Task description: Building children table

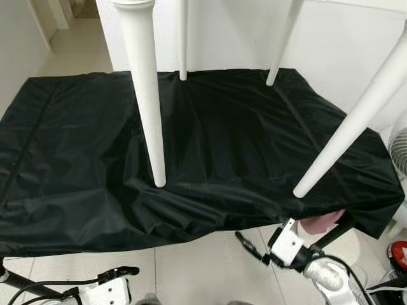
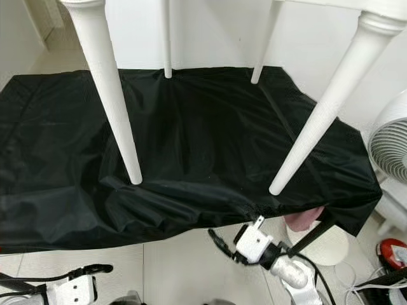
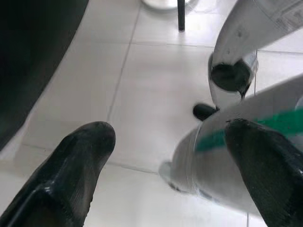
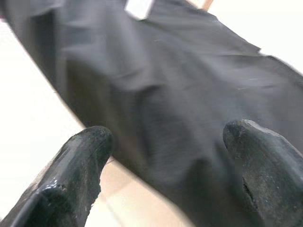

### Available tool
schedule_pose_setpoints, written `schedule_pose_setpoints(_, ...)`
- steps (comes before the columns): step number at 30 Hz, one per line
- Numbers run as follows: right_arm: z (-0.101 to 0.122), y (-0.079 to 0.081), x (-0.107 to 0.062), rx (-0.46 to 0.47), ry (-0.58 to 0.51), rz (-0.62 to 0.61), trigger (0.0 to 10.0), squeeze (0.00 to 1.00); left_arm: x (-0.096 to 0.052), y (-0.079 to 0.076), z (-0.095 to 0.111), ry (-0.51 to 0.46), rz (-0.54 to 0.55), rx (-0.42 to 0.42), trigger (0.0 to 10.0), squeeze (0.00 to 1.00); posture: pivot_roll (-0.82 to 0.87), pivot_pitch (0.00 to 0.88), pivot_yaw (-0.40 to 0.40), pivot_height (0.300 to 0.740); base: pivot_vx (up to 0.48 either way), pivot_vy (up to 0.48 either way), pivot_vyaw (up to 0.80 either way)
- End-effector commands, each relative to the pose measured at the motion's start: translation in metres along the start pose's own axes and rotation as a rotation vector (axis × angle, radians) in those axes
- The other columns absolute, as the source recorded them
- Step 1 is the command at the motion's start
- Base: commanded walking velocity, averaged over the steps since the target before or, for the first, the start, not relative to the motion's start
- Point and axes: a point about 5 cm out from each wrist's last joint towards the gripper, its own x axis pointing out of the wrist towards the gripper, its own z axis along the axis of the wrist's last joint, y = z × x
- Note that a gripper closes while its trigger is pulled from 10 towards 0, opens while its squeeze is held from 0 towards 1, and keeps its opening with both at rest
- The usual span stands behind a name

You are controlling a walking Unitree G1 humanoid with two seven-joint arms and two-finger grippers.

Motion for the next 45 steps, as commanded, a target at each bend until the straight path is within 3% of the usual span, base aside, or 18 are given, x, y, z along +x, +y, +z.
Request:
schedule_pose_setpoints(1, 0.0, 0.005, -0.003, -0.028, -0.008, 0.027, 10.0, 0.0, -0.003, 0.002, -0.006, 0.021, 0.007, -0.011, 10.0, 0.0, 0.07, 0.091, 0.081, 0.74, 0.0, 0.0, 0.0)
schedule_pose_setpoints(7, -0.002, 0.018, -0.008, -0.011, -0.006, 0.08, 10.0, 0.0, -0.006, 0.006, -0.016, 0.057, 0.038, -0.037, 10.0, 0.0, 0.07, 0.098, 0.081, 0.74, 0.0, 0.0, 0.0)
schedule_pose_setpoints(11, -0.006, 0.041, -0.014, 0.035, 0.014, 0.232, 10.0, 0.0, -0.01, 0.01, -0.021, 0.071, 0.078, -0.066, 10.0, 0.0, 0.1, 0.103, 0.073, 0.74, 0.0, 0.0, 0.0)
schedule_pose_setpoints(19, -0.014, 0.047, -0.018, 0.038, 0.062, 0.31, 10.0, 0.0, -0.013, 0.013, -0.021, 0.064, 0.092, -0.063, 10.0, 0.0, 0.11, 0.1, 0.064, 0.74, 0.0, 0.0, 0.0)
schedule_pose_setpoints(21, -0.03, 0.05, -0.022, 0.031, 0.153, 0.359, 10.0, 0.0, -0.013, 0.016, -0.023, 0.06, 0.111, -0.07, 10.0, 0.0, 0.12, 0.1, 0.06, 0.74, 0.0, 0.0, 0.0)
schedule_pose_setpoints(27, -0.038, 0.051, -0.024, 0.043, 0.213, 0.356, 10.0, 0.0, -0.014, 0.017, -0.024, 0.058, 0.122, -0.079, 10.0, 0.0, 0.12, 0.1, 0.06, 0.74, 0.0, 0.0, 0.0)
schedule_pose_setpoints(29, -0.052, 0.051, -0.026, 0.091, 0.328, 0.284, 10.0, 0.0, -0.011, 0.018, -0.028, 0.077, 0.152, -0.119, 10.0, 0.0, 0.12, 0.107, 0.044, 0.74, 0.0, 0.0, 0.0)
schedule_pose_setpoints(30, -0.052, 0.051, -0.026, 0.091, 0.328, 0.284, 10.0, 0.0, -0.011, 0.018, -0.028, 0.077, 0.152, -0.119, 10.0, 0.0, 0.12, 0.107, 0.044, 0.74, 0.0, 0.0, 0.0)
schedule_pose_setpoints(33, -0.069, 0.052, -0.03, 0.207, 0.483, 0.122, 10.0, 0.0, -0.003, 0.022, -0.032, 0.105, 0.226, -0.19, 10.0, 0.0, 0.12, 0.108, 0.028, 0.74, 0.0, 0.0, 0.0)
schedule_pose_setpoints(34, -0.077, 0.048, -0.032, 0.278, 0.556, -0.001, 10.0, 0.0, -0.001, 0.026, -0.035, 0.123, 0.277, -0.24, 10.0, 0.0, 0.11, 0.106, 0.021, 0.74, 0.0, 0.0, 0.0)
schedule_pose_setpoints(35, -0.077, 0.048, -0.032, 0.278, 0.556, -0.001, 10.0, 0.0, -0.001, 0.026, -0.035, 0.123, 0.277, -0.24, 10.0, 0.0, 0.11, 0.106, 0.021, 0.74, 0.0, 0.0, 0.0)
schedule_pose_setpoints(38, -0.098, 0.051, -0.047, 0.469, 0.792, -0.283, 10.0, 0.0, 0.012, 0.027, -0.045, 0.194, 0.402, -0.426, 10.0, 0.0, 0.12, 0.1, 0.007, 0.74, 0.0, 0.0, 0.0)
schedule_pose_setpoints(45, -0.106, 0.065, -0.061, 0.605, 0.934, -0.407, 10.0, 0.0, 0.023, 0.021, -0.05, 0.25, 0.475, -0.53, 10.0, 0.0, 0.13, 0.079, -0.017, 0.74, 0.0, 0.0, 0.0)
